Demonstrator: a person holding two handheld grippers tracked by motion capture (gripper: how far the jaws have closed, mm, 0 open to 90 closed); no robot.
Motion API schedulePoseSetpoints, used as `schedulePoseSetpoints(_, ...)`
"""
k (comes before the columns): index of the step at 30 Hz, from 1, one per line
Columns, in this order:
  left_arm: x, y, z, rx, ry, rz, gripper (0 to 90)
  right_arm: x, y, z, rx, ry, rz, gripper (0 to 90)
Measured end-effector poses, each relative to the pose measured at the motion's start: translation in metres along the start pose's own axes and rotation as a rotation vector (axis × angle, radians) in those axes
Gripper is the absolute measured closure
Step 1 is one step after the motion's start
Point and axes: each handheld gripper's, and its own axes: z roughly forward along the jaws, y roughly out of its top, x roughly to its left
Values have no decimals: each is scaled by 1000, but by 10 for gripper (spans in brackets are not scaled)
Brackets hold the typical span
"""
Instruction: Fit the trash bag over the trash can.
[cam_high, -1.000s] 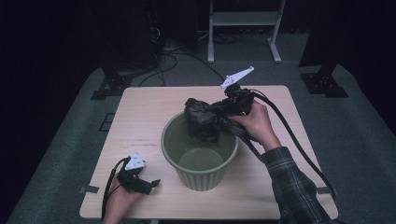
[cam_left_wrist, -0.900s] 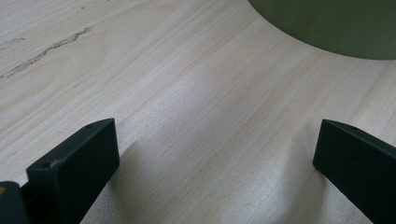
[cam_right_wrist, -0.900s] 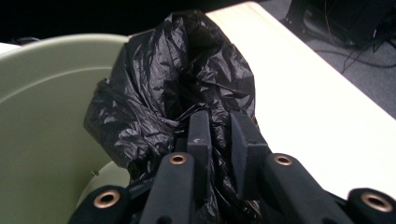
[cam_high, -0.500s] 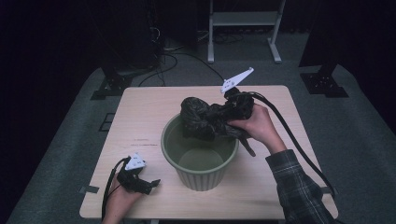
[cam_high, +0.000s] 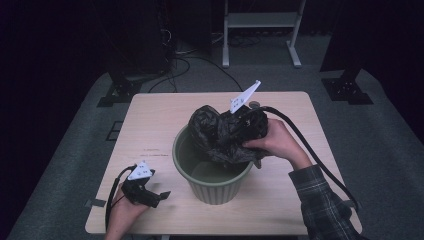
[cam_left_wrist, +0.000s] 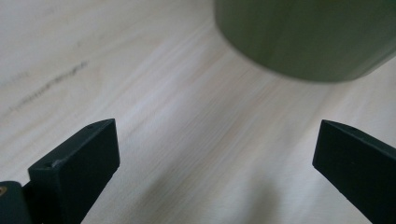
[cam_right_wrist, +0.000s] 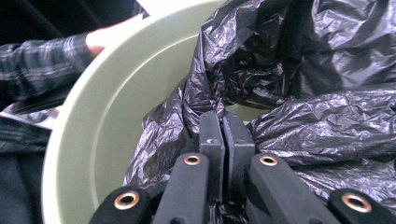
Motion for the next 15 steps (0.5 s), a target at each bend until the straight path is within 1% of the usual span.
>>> schedulePoseSetpoints(2, -2, 9, -14, -42, -27, 7, 0, 1, 0, -1, 3, -1, 1, 875)
schedulePoseSetpoints(5, -7, 25, -35, -85, -57, 32, 0, 0, -1, -2, -4, -6, 8, 874)
schedulePoseSetpoints(7, -11, 37, -50, -105, -72, 55, 0, -1, -1, -2, -11, -5, 10, 873)
schedulePoseSetpoints(9, -14, 51, -63, -120, -87, 80, 37, -3, -1, -2, -16, -3, 16, 873)
schedulePoseSetpoints(12, -16, 70, -77, -146, -109, 101, 45, -4, -2, 0, -16, -4, 14, 873)
schedulePoseSetpoints(15, -20, 94, -85, -166, -127, 149, 52, -5, -1, -1, -23, -2, 13, 873)
